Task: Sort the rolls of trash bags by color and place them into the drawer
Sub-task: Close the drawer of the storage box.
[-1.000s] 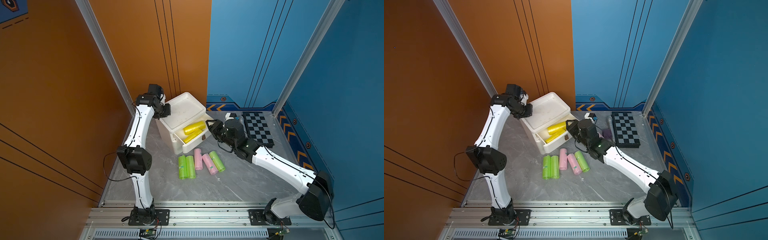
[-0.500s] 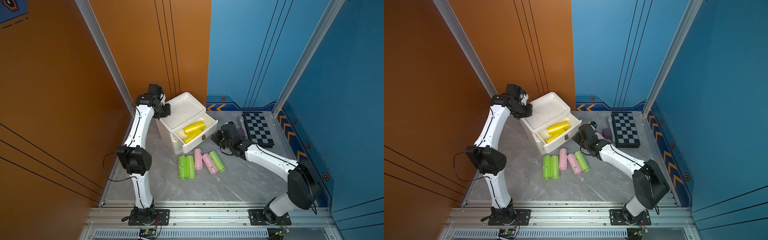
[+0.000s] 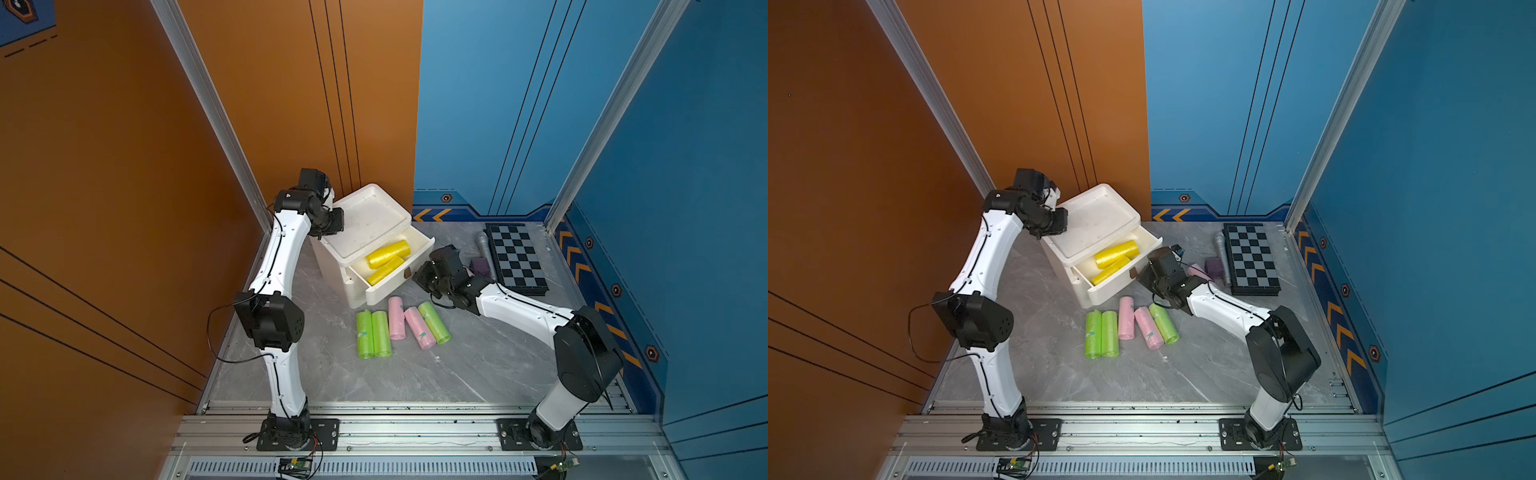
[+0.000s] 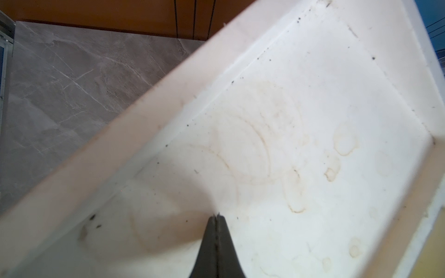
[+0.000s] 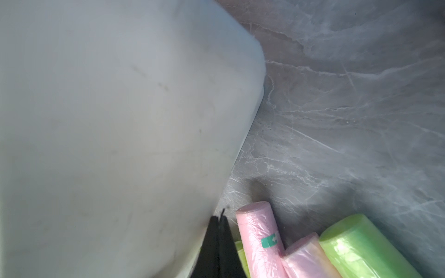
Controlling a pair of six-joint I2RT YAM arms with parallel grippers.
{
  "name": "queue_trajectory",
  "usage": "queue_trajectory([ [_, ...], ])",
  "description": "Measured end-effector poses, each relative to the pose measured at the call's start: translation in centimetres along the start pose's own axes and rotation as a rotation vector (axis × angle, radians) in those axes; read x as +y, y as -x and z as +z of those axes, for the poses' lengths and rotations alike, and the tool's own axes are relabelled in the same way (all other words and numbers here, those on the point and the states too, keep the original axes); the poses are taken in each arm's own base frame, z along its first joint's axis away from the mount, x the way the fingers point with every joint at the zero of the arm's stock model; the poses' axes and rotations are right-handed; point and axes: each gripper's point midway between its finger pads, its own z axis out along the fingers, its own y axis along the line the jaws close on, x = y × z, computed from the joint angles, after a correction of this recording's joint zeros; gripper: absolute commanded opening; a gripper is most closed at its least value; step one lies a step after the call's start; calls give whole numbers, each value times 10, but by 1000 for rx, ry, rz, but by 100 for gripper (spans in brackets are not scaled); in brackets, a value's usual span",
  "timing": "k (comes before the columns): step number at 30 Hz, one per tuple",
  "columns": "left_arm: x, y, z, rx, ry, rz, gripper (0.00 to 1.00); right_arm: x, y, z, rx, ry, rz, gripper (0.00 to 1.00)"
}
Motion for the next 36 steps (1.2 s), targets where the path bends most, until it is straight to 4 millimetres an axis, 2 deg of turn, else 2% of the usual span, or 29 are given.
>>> queue_trajectory([
  [8,-4,-1,1,2,-4,7,0,10,-14,18,37,1,7,2],
  [14,-4,-1,0,2,-4,8,0,34,-32,19,78,60,-12,2],
  [17,-4,-1,-1,3,-4,7,0,43,-32,17,74,89,-13,2],
  [27,2,4,-8,13,7,4,0,48,-28,14,63,109,-11,2],
  [30,7,10,-16,-10,12,8,7,48,-26,14,60,110,-9,2],
  [34,17,20,-26,-45,21,13,24,47,-25,14,57,114,-7,2],
  [36,20,23,-31,-59,25,13,28,47,-25,14,57,116,-4,3],
])
